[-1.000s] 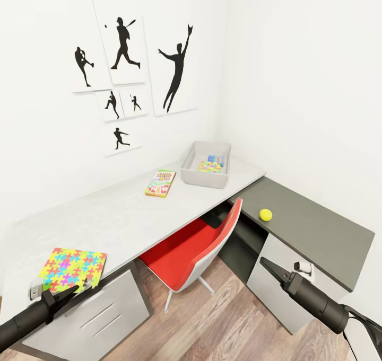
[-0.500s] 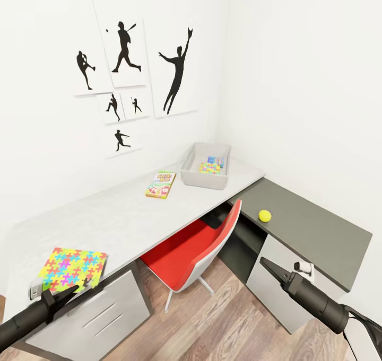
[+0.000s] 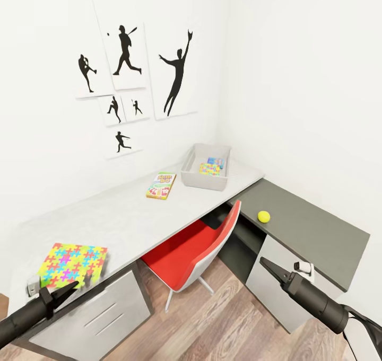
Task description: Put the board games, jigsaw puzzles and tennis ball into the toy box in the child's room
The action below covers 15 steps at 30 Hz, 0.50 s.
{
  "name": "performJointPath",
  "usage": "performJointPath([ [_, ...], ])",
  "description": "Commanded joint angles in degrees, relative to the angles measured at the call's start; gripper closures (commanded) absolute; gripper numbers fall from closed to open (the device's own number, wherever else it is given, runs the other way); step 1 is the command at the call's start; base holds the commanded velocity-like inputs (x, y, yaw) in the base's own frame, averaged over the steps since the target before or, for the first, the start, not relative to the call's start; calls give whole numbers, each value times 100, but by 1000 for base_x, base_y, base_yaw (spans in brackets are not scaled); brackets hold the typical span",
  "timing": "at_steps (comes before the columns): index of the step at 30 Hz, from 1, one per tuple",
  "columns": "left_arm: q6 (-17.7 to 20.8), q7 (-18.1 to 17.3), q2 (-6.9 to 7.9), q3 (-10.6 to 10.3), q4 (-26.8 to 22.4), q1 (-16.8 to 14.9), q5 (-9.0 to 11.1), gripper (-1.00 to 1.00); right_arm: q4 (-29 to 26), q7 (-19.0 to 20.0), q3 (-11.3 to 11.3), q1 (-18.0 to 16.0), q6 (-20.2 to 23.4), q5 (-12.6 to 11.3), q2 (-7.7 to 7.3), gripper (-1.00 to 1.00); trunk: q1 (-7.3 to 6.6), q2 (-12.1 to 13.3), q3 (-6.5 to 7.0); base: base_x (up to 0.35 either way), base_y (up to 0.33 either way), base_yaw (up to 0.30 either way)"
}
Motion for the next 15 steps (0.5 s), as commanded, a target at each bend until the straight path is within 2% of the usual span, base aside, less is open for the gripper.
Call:
performJointPath([
  [1,35,-61,3,3,2,-4,2,100,0,4,-3,-4,33,-19,0,-100,-21,34,10,0,0,0],
  [8,65,-271,12,-6,-64,-4,0,100,0,4,-1,-4,33,-19,0,-100,-174,315,136,0,0,0],
  [10,131,-284,12,-9,-179,-4,0,100,0,4,-1,-4,34,-19,0,-100,-218,395,172,0,0,0],
  [11,312,-297,12,-32,-348,-4,0,100,0,4,-1,-4,37,-19,0,-100,-240,435,189,0,0,0],
  [12,389,-305,12,-59,-414,-4,0,100,0,4,-1,-4,38,-19,0,-100,-262,475,207,0,0,0],
  [15,691,-369,18,-337,-773,-2,0,100,0,4,-3,-4,38,-19,0,-100,-328,596,261,0,0,0],
])
